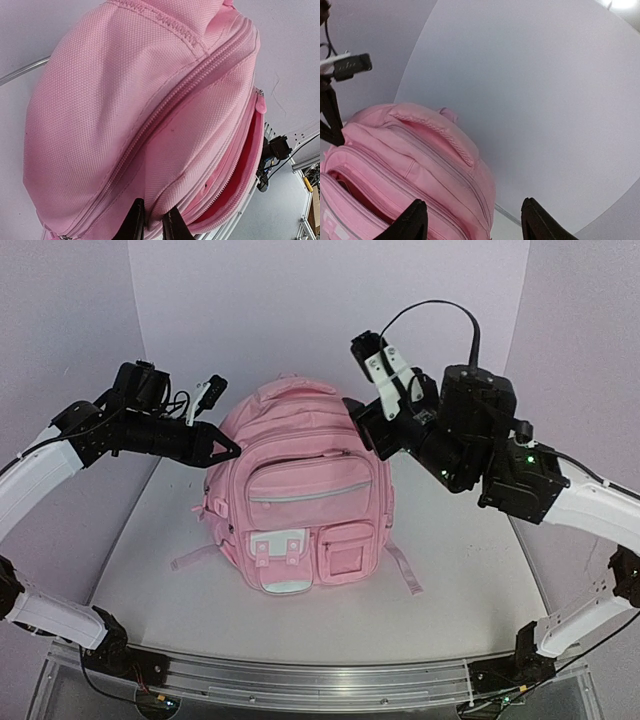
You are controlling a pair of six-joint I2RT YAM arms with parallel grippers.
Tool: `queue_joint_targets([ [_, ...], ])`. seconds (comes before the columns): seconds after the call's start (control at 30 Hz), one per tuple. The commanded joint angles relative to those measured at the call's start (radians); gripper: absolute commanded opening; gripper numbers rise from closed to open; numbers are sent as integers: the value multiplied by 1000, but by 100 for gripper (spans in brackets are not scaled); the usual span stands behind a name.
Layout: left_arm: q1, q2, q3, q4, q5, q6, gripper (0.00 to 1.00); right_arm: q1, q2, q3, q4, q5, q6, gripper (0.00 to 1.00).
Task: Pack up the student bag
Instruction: Zip the student bag at the center of the board.
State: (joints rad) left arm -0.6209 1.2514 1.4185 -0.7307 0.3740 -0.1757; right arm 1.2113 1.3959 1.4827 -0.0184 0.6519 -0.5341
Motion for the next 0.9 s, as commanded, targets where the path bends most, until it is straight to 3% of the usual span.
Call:
queue_joint_targets([
  [0.0,-5,-17,-12,38,-1,9,14,-11,-39,-20,-55,32,341,65],
  [0.2,-5,-13,-6,25,-7,5,14,-58,21,136,-358,-200,633,60],
  [0.43,-5,-13,-18,31,-5,-5,14,-59,95,234,-513,-370,694,65],
  [0.87,-5,-6,-12,27,-2,-6,14,-59,291,406,-635,-129,648,58],
])
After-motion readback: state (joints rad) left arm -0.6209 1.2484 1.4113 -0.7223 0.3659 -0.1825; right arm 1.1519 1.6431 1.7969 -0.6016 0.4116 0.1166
